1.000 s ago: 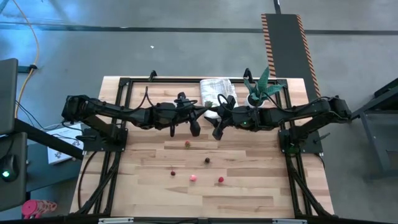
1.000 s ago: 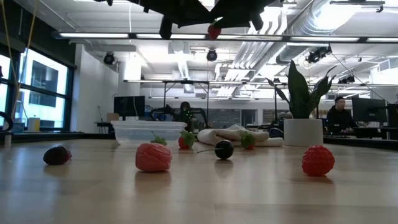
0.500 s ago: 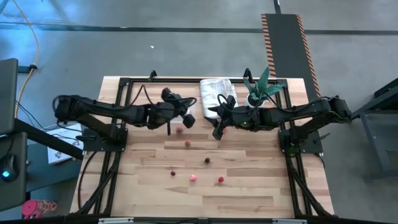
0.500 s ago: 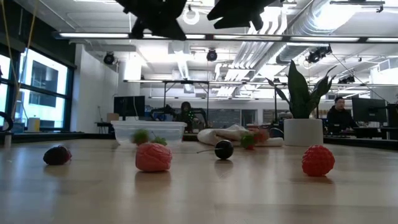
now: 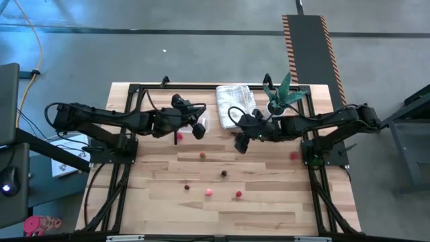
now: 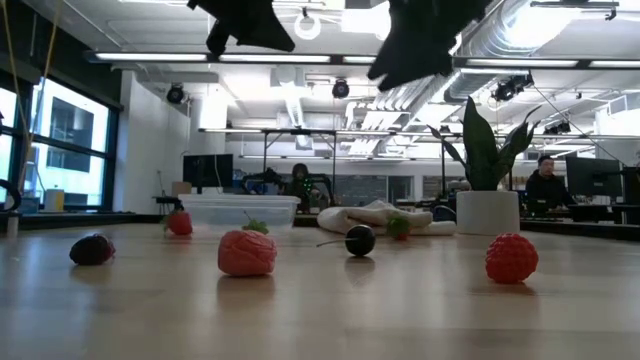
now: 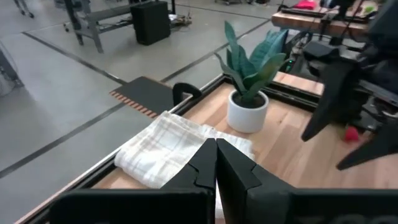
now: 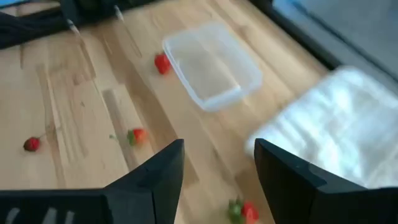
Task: Pick and placing Produce into tupperware
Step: Put the red strawberry into the transparent bin
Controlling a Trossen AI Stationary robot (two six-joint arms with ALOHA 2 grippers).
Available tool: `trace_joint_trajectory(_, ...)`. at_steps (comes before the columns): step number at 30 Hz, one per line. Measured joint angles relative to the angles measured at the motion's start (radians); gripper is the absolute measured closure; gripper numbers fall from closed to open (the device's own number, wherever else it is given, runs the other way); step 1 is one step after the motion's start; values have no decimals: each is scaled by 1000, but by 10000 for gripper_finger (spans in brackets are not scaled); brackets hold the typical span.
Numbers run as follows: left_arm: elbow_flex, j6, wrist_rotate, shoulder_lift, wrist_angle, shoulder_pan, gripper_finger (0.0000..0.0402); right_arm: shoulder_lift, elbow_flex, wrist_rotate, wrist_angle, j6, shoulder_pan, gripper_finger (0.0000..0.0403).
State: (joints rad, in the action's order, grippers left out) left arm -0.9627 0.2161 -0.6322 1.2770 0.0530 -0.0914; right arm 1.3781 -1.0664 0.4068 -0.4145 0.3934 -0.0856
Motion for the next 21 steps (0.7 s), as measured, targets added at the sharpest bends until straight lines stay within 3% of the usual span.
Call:
trace_joint_trajectory(10,0,-1,49,0,10,0,387,0,0,-18,-181,168,0,215)
trace_joint_trajectory(21,0,48,50,1,114,0,337,1,1,-66,-258,224,0,215)
